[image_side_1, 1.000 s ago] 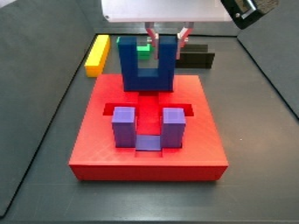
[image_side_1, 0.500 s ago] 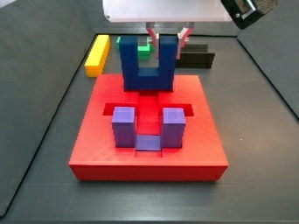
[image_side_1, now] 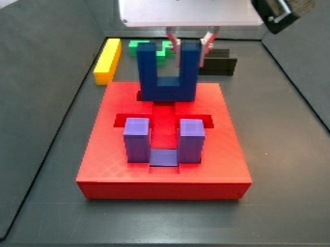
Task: Pick up the blue object. Move up. Move to above the board. Insert the blue object.
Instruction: Insert the blue object.
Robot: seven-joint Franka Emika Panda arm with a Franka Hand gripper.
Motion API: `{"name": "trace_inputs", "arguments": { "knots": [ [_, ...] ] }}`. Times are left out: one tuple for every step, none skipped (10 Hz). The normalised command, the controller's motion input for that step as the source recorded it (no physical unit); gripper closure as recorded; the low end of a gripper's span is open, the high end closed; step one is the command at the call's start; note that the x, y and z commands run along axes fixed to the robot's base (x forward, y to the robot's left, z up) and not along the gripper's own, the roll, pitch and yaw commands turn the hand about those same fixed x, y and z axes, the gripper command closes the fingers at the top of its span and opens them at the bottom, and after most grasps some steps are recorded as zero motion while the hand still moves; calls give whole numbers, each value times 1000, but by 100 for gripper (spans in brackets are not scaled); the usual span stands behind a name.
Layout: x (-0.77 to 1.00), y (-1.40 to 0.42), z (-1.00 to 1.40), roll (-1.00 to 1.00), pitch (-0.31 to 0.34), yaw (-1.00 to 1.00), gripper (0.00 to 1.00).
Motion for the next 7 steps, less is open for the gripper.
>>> {"name": "trace_inputs", "arguments": {
  "knots": [
    [9,0,-149,61,0,46,100],
    [0,0,-169,56,0,40,100],
    [-194,0,-83,44,0,0,100],
    [-200,-271,-29,137,-59,311,100],
    [0,-109,-43,31,-13,246,100],
    [0,-31,0,11,0,86,100],
    [40,0,-77,60,0,20,100]
  ]
}}
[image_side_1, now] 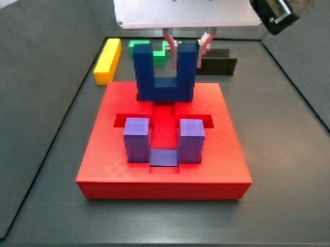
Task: Pick up the blue object. Move up. Move to above the board. Insert the blue object.
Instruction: Insert the blue object.
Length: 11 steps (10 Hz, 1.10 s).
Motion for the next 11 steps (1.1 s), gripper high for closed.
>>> {"name": "trace_inputs", "arguments": {
  "knots": [
    [29,0,-126,77,0,0,100],
    [80,0,-177,90,0,0,100],
    [137,0,-229,111,0,-54,100],
    [66,0,-146,70,0,-20,100],
    [0,0,-54,0,0,-11,100],
    [0,0,-60,0,0,0,100],
    [0,0,-89,0,0,0,100],
    [-46,0,-114,0,0,-63,100],
    [-89,0,-91,-66,0,-226,100],
    [-74,0,-17,-127,0,-194,100],
    [-49,0,0,-120,0,-163,100]
  ]
}}
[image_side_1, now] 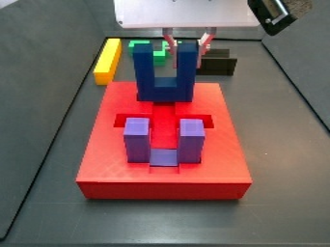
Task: Pick up the blue object. Move up. Move to above the board. Insert the blue object.
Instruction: Insert the blue object.
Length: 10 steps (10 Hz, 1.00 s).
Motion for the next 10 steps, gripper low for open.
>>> {"name": "trace_inputs", "arguments": {
  "knots": [
    [-20,0,0,-103,0,-146,100],
    [-11,9,-31,-94,0,-103,100],
    [-20,43,-97,-54,-3,-3,100],
    [-89,54,-94,-46,-9,0,100],
    [-180,40,-23,-90,-10,0,100],
    [-86,0,-63,-29,-37,34,100],
    [0,0,-249,-19,-41,97,100],
    [0,0,-280,-56,-33,103,100],
    [0,0,-389,-59,-47,80,100],
    [3,0,-440,-39,-51,77,100]
  ]
}}
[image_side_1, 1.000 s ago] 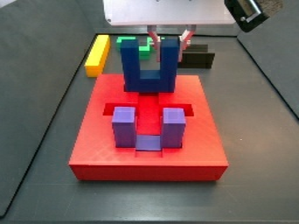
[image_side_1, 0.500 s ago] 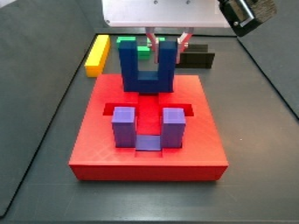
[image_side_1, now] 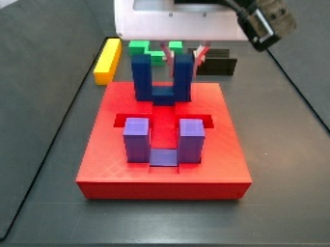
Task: Pick up the blue object. Move up. Move to above the board. Insert the blue object.
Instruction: Insert the blue object.
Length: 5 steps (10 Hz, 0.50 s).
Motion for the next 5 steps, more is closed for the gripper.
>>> {"name": "trace_inputs", "arguments": {
  "knots": [
    [0,0,-503,-24,-66,60,100],
    [0,0,-600,-14,-81,49,100],
    [0,0,-643,0,-83,51,100],
    [0,0,-671,0,-80,23,100],
    [-17,0,-666,36,-96,0,100]
  ]
}}
